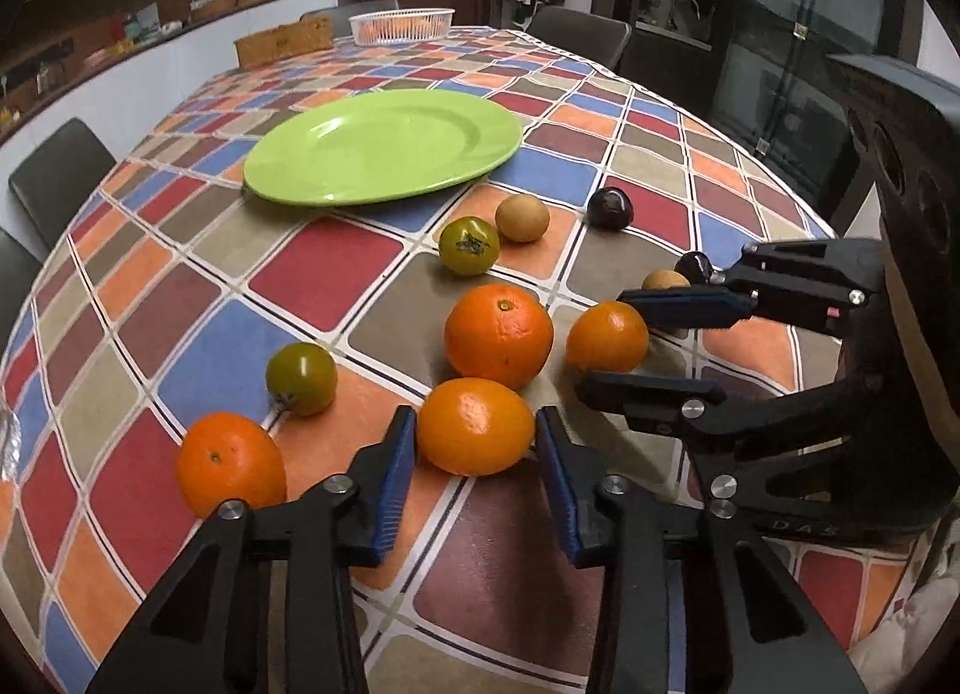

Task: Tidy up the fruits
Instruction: 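Move both tools toward the oranges in front of the plate, then grasp an orange with the left tool while the right tool grasps another orange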

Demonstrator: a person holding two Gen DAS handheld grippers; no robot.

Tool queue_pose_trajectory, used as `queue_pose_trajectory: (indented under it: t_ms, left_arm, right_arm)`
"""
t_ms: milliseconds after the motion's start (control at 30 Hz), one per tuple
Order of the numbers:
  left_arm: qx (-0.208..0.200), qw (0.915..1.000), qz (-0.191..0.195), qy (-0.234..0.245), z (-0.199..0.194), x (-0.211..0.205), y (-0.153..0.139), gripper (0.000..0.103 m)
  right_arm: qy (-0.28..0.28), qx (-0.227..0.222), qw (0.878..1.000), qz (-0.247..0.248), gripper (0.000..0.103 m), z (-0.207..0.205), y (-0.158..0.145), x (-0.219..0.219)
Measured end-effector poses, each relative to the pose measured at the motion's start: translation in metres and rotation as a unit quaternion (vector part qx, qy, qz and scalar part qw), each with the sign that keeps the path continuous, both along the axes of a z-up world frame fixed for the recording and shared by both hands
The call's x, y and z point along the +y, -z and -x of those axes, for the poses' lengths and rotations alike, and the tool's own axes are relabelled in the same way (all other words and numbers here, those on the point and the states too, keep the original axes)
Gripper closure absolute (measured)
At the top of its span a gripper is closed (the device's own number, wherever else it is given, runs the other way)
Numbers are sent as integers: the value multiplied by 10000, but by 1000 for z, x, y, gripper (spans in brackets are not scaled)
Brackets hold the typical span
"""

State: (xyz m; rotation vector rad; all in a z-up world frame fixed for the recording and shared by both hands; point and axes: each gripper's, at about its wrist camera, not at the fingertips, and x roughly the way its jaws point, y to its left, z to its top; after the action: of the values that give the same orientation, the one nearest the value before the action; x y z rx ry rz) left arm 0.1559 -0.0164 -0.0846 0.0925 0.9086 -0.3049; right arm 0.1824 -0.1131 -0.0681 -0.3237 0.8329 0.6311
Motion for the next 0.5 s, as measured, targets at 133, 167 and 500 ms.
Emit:
queue_pose_trajectory:
  t_ms: [133,167,500]
  left_arm:
    - [-17,10000,-26,-76,2,0,-1,65]
    - [-18,9999,-2,-103,3,1,-2,65]
    - [-348,9990,46,-284,15,4,-27,65]
  right_arm:
    - [30,107,9999,-65,66,-1,1,-1]
    - [36,124,9999,-88,66,0,0,-1]
    - [253,34,9990,-362,66,6,-21,-7]
